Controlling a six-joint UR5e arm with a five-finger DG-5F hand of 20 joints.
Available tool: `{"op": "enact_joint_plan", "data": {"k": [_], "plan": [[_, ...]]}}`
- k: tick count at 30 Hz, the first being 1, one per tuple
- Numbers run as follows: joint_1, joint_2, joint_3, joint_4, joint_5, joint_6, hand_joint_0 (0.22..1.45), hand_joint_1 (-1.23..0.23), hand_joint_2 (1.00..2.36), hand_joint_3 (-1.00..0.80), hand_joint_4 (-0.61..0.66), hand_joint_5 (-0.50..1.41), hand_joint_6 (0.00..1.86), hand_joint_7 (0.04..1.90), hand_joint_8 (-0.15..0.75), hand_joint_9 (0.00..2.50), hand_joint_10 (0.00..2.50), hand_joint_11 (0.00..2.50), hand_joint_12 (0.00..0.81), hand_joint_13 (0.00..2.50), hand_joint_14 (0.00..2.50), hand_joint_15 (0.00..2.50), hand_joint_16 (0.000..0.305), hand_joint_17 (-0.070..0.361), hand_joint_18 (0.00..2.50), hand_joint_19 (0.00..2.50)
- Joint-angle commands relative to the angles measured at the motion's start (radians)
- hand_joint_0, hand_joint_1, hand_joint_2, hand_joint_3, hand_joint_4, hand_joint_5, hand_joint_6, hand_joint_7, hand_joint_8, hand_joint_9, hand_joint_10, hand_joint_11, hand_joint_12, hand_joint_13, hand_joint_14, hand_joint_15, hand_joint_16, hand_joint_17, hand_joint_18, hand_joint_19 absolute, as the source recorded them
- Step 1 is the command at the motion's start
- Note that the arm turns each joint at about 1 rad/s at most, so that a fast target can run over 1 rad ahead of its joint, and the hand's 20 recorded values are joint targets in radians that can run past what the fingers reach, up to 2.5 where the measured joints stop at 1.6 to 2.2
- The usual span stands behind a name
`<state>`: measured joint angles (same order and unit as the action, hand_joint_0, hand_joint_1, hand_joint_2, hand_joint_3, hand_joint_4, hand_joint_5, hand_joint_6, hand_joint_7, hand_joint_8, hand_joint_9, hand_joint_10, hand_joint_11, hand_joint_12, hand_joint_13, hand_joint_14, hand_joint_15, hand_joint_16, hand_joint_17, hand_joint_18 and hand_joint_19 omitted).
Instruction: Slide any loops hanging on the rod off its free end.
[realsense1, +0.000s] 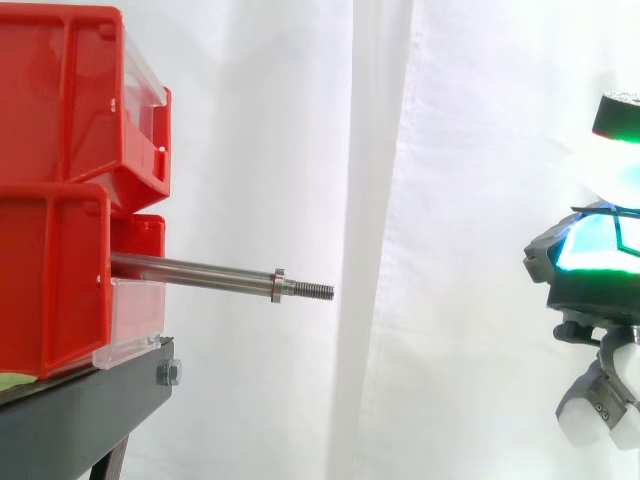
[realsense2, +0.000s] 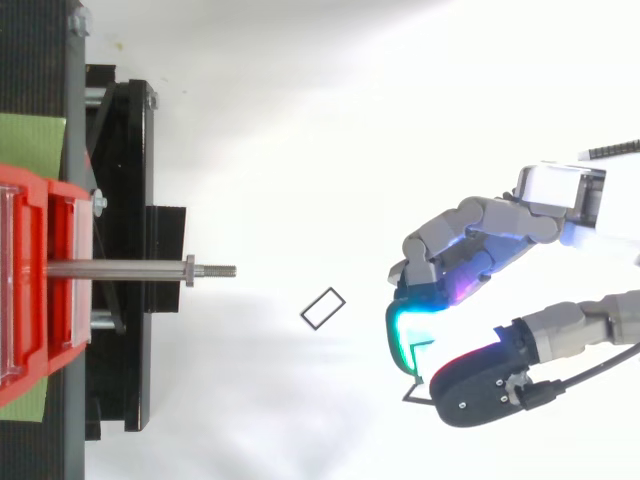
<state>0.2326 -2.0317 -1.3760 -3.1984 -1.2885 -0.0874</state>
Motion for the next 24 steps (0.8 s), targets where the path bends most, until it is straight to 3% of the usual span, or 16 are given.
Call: {"op": "enact_joint_plan", "data": {"k": [1, 12, 19, 24], "plan": [[0.001, -0.001, 0.000, 0.000, 0.000, 0.000, 0.56, -0.63, 1.02, -0.27, 0.17, -0.14, 0.82, 1.16, 0.329, 0.89, 0.01, 0.29, 0.333, 0.58, 0.00, 0.00, 0.045, 0.100, 0.58, 0.11], [0.001, -0.001, 0.000, 0.000, 0.000, 0.000, 0.58, -0.81, 1.02, -0.30, 0.16, -0.17, 0.86, 1.14, 0.316, 0.87, 0.01, 0.32, 0.337, 0.57, 0.00, 0.00, 0.045, 0.102, 0.60, 0.12], [-0.001, 0.001, 0.000, 0.000, 0.000, 0.000, 0.56, -0.80, 1.00, -0.46, 0.18, -0.17, 0.87, 1.11, 0.315, 0.88, 0.01, 0.32, 0.337, 0.58, 0.00, 0.00, 0.046, 0.103, 0.62, 0.12], [0.001, -0.001, 0.000, 0.000, 0.000, 0.000, 0.53, -0.70, 1.00, -0.50, 0.19, -0.17, 0.86, 1.10, 0.326, 0.89, 0.01, 0.32, 0.341, 0.59, 0.00, 0.00, 0.047, 0.105, 0.63, 0.12]]}}
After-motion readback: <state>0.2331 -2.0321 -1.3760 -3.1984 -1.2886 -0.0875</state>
